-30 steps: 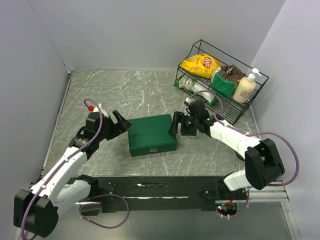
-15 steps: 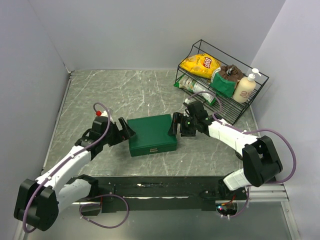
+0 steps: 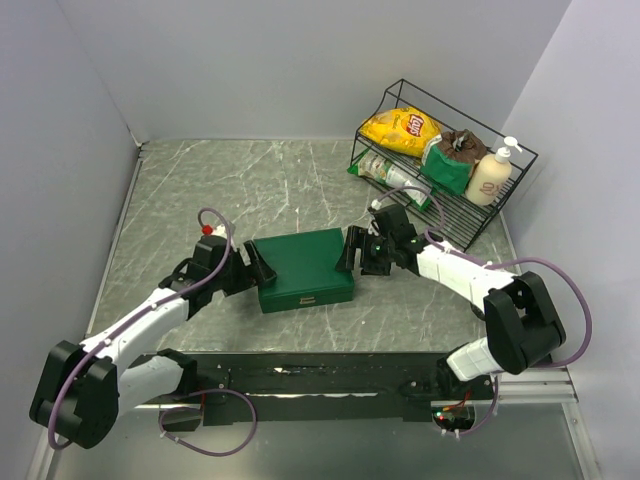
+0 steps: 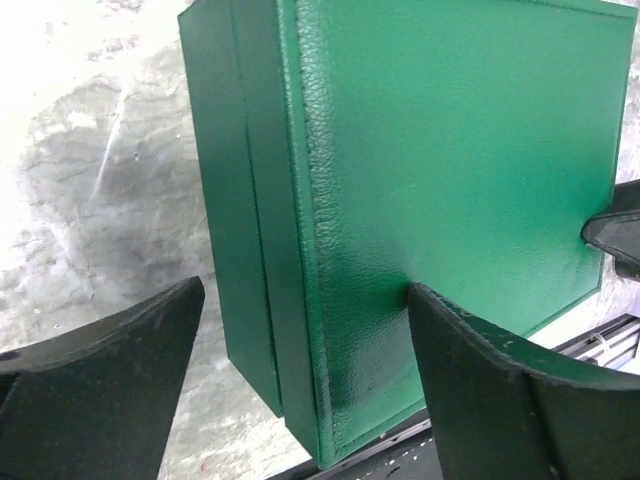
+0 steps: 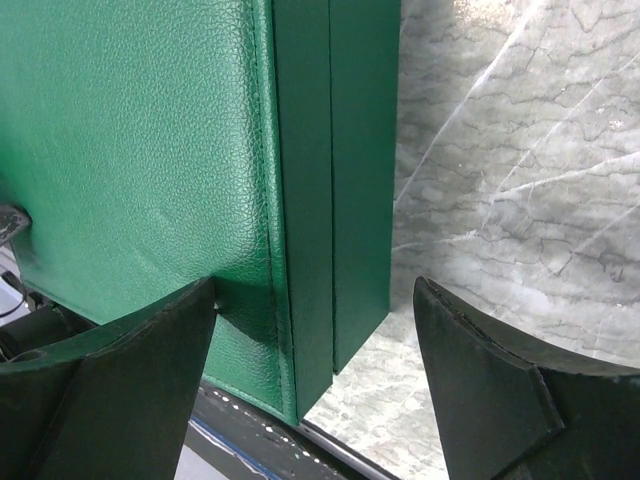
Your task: Organize the mixed jewelry
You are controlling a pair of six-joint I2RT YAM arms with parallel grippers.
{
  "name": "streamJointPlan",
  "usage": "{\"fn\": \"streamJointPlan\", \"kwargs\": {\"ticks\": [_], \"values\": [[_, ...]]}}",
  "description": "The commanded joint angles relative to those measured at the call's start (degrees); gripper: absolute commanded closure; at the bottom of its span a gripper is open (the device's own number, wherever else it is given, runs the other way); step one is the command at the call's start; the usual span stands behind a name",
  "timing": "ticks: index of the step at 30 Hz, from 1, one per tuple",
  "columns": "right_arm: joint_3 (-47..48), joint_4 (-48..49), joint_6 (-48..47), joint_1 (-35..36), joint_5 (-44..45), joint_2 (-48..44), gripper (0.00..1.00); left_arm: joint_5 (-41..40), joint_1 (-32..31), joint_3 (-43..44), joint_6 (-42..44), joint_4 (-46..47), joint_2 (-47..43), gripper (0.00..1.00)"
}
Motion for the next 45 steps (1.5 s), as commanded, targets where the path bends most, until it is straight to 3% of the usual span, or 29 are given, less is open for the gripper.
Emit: {"fn": "streamJointPlan", "kwargs": {"ticks": [1,14,22,24,26,29,36,41,45], "values": [[-2.2,-0.1,0.2,0.4,3.5,-1.2,0.16,-1.9,-1.2,-1.1,0.5,0.5,1.3,0.15],[-4.6,0.7,0.8,0.4,4.9,-1.4,0.28,-5.0,-3.9,-1.2,0.0,0.6,4.5,0.3],[-4.4,0.2,0.5,0.6,5.3,-0.5,0.29,-6.3,-5.1,-0.8,0.1,0.6,6.0,0.34],[-4.2,-0.4,0.3,0.5,5.7,0.0,0.29,-6.6,-5.3,-0.9,0.1,0.7,6.4,0.41],[-3.8,-1.3,0.3,0.5,6.5,0.7,0.29,-6.7,-5.7,-0.9,0.3,0.8,7.1,0.59],[-3.0,-2.5,0.1,0.7,7.9,1.8,0.32,-7.4,-6.1,-0.5,0.4,0.4,8.6,0.67],[-3.0,-3.7,0.5,0.9,10.2,2.8,0.39,-8.1,-7.5,-0.8,-0.1,1.0,12.0,0.99],[-2.5,-4.6,-1.2,0.8,13.2,0.5,0.44,-10.8,-8.8,-0.1,0.1,-0.6,9.8,0.99],[-2.0,-5.1,-2.5,0.8,16.1,-3.0,0.4,-15.2,-8.8,2.1,0.0,-4.0,5.0,0.98]]}}
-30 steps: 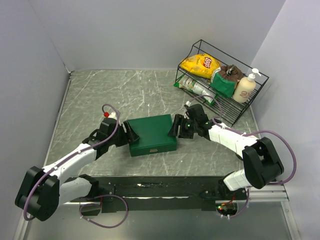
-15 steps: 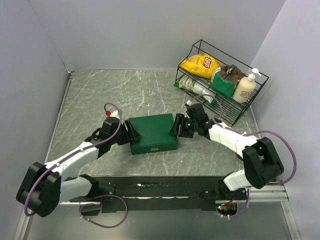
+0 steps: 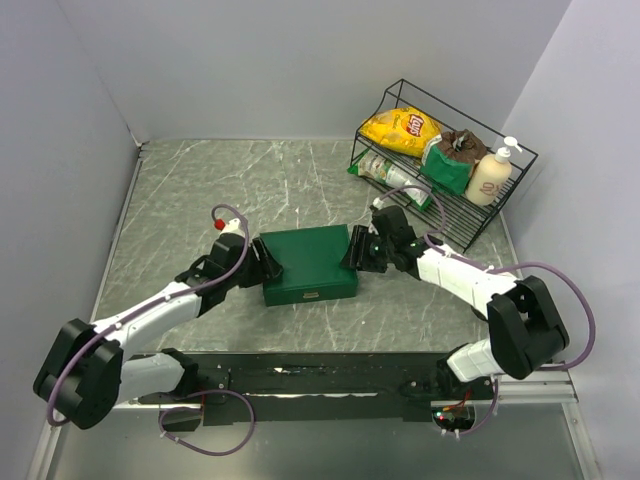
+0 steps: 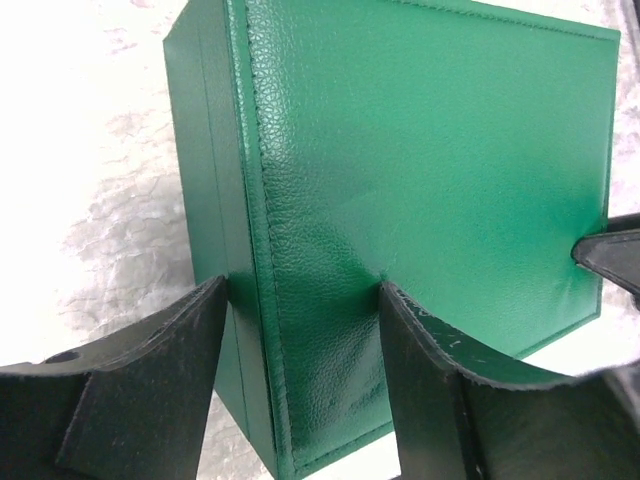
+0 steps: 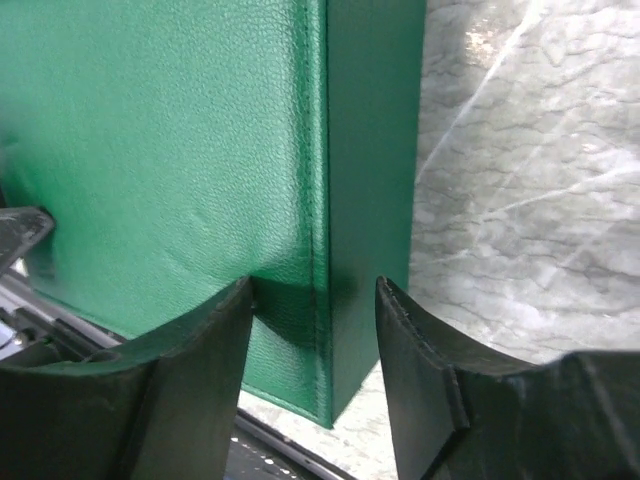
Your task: Organize the mixed jewelry
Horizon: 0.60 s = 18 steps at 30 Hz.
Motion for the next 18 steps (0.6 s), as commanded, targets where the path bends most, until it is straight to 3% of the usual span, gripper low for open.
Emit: {"fn": "streamJointPlan", "kwargs": {"ticks": [1,2,4,6,10,14,16,18], "values": [[-1.0,-7.9,-4.4,-0.3,11.4,-2.6,0.35,-6.6,-1.4,0.5,1.6,-12.2,-2.0,0.96],[-1.2,-7.7,-4.7,-0.3,11.6,-4.4,0.33,-8.5,-1.4,1.0,1.6,-13.3,-2.8,0.84],[-1.3,-7.8,-4.7,-0.4,13.6,-5.9,0.28,-10.0,-1.4,1.7,1.6,-14.3,-5.2,0.78],[-1.3,-8.2,-4.8,-0.4,15.0,-7.9,0.25,-12.0,-1.4,2.4,1.4,-15.5,-7.0,0.6],[-1.4,-9.1,-4.9,-1.0,17.5,-10.3,0.21,-14.3,-1.3,3.2,2.3,-16.6,-9.6,0.43],[-2.3,-9.1,-5.2,-2.1,18.9,-13.4,0.16,-18.0,-1.3,4.6,3.6,-18.4,-10.7,0.09],[-3.1,-9.1,-5.3,-3.5,19.9,-14.6,0.11,-20.8,-1.3,5.6,4.1,-19.7,-10.8,0.01],[-4.1,-8.9,-5.6,-5.3,19.8,-16.6,0.06,-22.1,-1.2,7.0,4.1,-20.3,-10.8,0.04]]}}
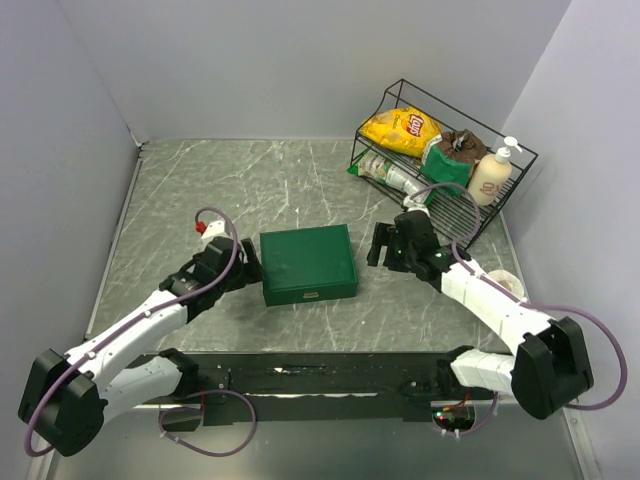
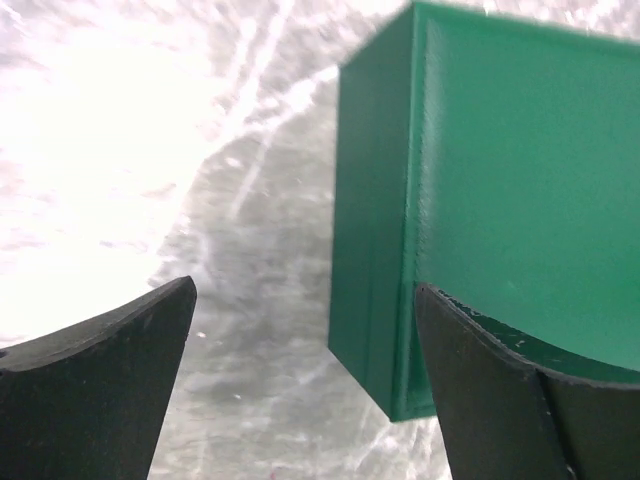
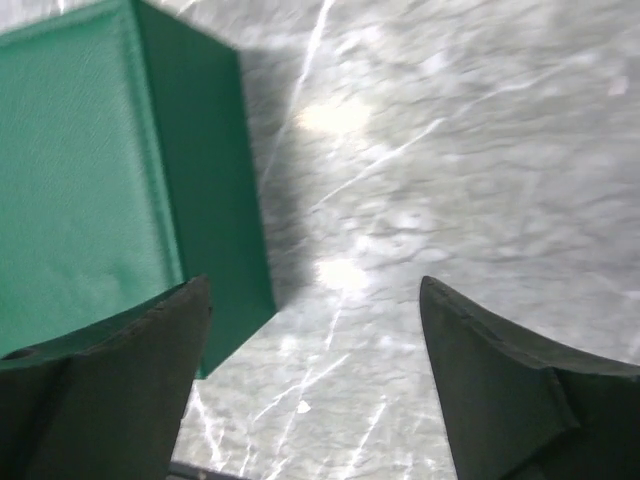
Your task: Organize the mixed jewelry
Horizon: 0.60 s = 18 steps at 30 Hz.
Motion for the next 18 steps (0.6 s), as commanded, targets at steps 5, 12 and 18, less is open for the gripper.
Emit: {"fn": "streamJointPlan", "kwargs": {"ticks": [5,12,18], "values": [[-3.5,1.3,-1.7,-10.1,2.0,-7.4,0.01,-6.3,3.4,6.5,1.8,-1.1,-0.6,0.04],[-5.8,9.1,-4.5,-14.3,4.3,-9.5,0.0,-7.3,12.8,6.3,5.5,7.9,-1.4,0.04],[-9.4,15.9,-9.4,-14.0,7.1,-12.6,0.0,-18.6,14.3,6.1,12.6,15.7,-2.8,0.04]]}}
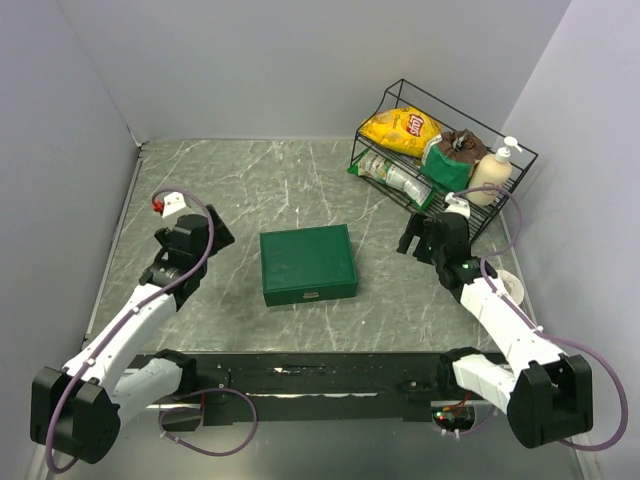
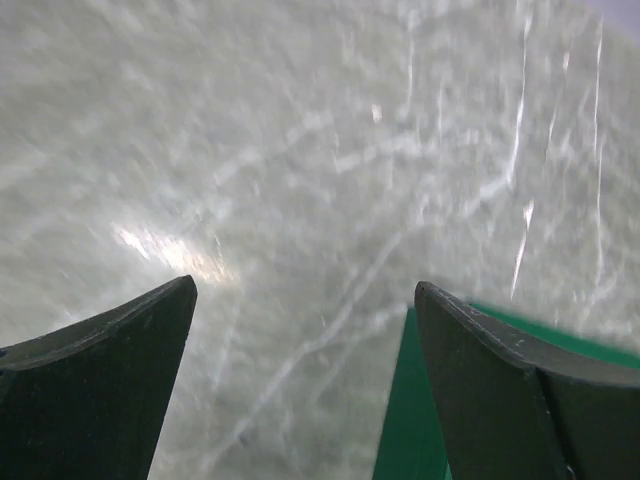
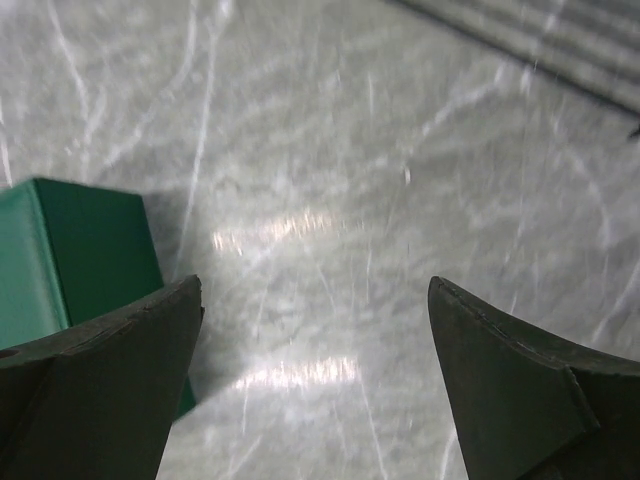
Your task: Organize the mixed jewelry
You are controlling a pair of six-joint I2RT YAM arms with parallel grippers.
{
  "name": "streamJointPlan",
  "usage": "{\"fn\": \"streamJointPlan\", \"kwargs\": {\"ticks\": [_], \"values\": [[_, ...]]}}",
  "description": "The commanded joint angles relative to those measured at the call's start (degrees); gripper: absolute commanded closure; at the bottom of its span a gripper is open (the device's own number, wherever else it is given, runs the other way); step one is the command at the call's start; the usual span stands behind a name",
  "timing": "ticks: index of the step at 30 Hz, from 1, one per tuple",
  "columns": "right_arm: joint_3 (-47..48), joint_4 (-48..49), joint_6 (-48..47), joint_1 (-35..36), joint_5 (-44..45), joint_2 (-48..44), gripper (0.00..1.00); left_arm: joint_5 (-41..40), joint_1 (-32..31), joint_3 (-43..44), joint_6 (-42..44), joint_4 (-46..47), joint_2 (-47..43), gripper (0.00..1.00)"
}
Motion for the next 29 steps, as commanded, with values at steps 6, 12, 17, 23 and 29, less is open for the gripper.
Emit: {"fn": "streamJointPlan", "kwargs": {"ticks": [6,12,17,23,29], "values": [[-5.9,10.6,-10.4,-0.1,7.7,-4.0,0.0,-12.2,0.8,2.5,11.0,8.2,-3.1,0.04],[-8.8,15.3,-9.3,-0.2,8.8,-6.9,0.0,-12.3,0.8,7.4,6.6,4.5,1.0,0.04],[-8.1,16.5,-10.8,-0.1,7.7,-6.6,0.0,-13.8,0.8,10.3,6.0,0.9,4.1,0.04],[-8.3,16.5,-12.6,-0.2,5.6,-7.7,0.0,-10.4,0.8,7.1,8.4,6.0,0.2,0.04],[-10.0,18.7,-12.0,-0.3,5.7,-8.0,0.0,-9.5,0.7,3.7,11.3,10.2,-4.8,0.04]]}}
